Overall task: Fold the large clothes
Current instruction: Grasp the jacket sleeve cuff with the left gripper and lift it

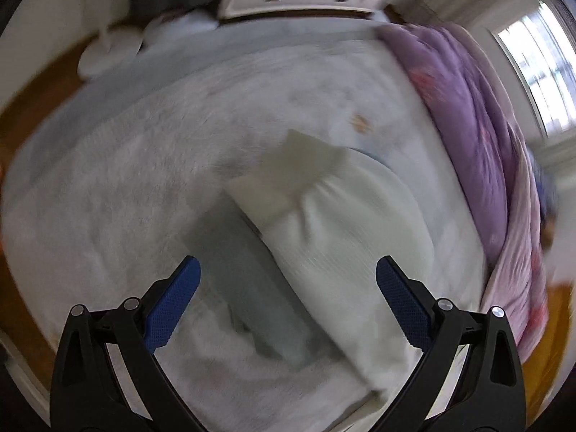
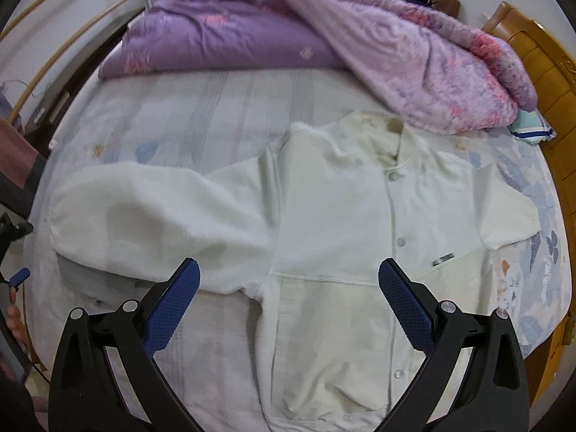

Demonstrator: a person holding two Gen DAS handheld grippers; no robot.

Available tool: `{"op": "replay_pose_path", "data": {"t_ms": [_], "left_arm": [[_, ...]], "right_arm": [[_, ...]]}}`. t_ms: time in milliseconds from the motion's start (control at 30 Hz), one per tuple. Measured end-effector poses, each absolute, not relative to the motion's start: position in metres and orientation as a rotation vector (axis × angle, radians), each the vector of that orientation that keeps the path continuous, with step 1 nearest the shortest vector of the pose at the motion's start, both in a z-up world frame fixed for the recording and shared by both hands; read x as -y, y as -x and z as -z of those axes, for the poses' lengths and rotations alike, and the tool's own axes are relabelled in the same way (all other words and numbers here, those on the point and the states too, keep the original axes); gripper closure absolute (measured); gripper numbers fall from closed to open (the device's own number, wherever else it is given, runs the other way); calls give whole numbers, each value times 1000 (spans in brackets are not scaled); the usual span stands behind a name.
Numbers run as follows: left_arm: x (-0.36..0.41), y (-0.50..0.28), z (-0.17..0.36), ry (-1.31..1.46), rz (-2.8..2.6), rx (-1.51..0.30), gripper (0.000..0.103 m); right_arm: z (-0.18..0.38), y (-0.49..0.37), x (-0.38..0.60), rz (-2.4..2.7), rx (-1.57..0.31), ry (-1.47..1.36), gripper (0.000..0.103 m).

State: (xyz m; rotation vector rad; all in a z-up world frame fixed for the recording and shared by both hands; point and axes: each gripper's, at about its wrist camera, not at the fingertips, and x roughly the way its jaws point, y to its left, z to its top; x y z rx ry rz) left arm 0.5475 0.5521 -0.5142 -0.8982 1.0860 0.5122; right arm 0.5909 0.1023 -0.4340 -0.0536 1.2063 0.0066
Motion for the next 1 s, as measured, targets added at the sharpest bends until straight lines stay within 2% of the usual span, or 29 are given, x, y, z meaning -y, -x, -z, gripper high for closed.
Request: {"op": "replay_pose_path", "data": {"t_ms": [167, 233, 300, 433, 467, 500, 567, 600, 633, 667, 733, 767, 833, 1000], "left_arm": [[-579, -548, 550, 1024, -547, -1076, 6], [-584, -548, 557, 1051, -547, -1064, 12], [-587, -553, 568, 1091, -513, -1064, 28], [-589, -559, 577, 1104, -491, -1058, 34], [-589, -561, 576, 1092, -485, -1053, 38], [-588, -561, 574, 1070, -483, -1049, 50], [-587, -564, 567, 1036, -460, -1033, 63], [-586, -562, 561, 1016, -477, -1024, 79], [-586, -562, 557, 1002, -503, -1023, 90], [-588, -559, 552, 1016, -514, -1008, 94], [-591, -550, 538, 1075, -507, -948, 96], [-589, -547, 530, 1072, -497, -927, 96], [-581, -546, 517, 1024, -475, -926, 96], [-562, -538, 494, 964, -484, -894, 96]], "right_arm": [[464, -603, -115, -24, -1253, 84, 7], [475, -607, -119, -37, -1265, 90, 7], [486, -612, -119, -45, -1283, 78, 7], [502, -619, -115, -46, -1304, 41, 7], [506, -622, -113, -46, -1309, 30, 7], [510, -624, -111, -45, -1316, 26, 8], [516, -627, -106, -55, -1330, 3, 8], [519, -628, -102, -61, -1337, -12, 8], [521, -629, -100, -68, -1340, -22, 8], [524, -630, -97, -75, -1341, -32, 8], [531, -633, -92, -92, -1343, -53, 9], [537, -634, -89, -104, -1347, -64, 14], [552, -637, -87, -144, -1377, -82, 50], [584, -642, -85, -244, -1427, -164, 84]]}}
